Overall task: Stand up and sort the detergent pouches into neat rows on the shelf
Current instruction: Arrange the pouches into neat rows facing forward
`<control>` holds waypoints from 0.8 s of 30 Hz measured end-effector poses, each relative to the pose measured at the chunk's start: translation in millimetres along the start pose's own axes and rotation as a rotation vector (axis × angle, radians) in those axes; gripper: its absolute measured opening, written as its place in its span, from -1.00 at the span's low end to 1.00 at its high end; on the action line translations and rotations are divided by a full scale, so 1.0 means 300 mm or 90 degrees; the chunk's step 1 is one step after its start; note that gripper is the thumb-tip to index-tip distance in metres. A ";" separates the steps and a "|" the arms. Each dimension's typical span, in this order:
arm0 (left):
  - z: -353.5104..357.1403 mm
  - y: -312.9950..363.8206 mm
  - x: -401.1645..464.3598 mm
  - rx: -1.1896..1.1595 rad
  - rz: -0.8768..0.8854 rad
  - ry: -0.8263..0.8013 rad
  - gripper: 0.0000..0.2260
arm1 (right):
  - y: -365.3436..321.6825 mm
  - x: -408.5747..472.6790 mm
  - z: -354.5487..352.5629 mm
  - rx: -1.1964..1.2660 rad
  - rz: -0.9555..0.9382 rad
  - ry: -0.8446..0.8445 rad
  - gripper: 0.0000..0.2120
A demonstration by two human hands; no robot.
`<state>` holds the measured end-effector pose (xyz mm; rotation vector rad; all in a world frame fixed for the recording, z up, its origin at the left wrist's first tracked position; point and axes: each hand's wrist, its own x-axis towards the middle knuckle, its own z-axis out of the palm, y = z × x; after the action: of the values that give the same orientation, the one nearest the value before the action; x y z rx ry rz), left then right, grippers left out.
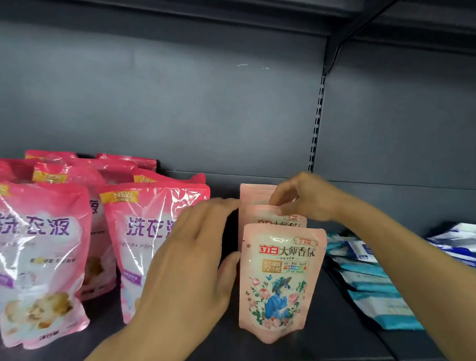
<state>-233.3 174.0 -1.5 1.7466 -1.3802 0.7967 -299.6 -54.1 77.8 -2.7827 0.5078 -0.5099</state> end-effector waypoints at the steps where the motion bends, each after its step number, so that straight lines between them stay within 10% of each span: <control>1: -0.007 -0.010 0.010 0.031 0.018 0.015 -0.40 | -0.006 0.017 0.007 -0.020 0.011 -0.028 -0.88; 18: 0.010 -0.086 0.110 0.170 0.000 0.027 -0.56 | -0.016 0.062 0.031 -0.034 -0.009 -0.056 -0.97; 24: -0.004 -0.072 0.222 0.230 0.045 -0.027 -0.66 | 0.033 0.091 -0.073 0.101 -0.028 0.131 -0.93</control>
<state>-197.3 144.5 51.1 2.0045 -1.3972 1.1083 -287.1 -77.7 102.4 -2.6093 0.4299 -0.8150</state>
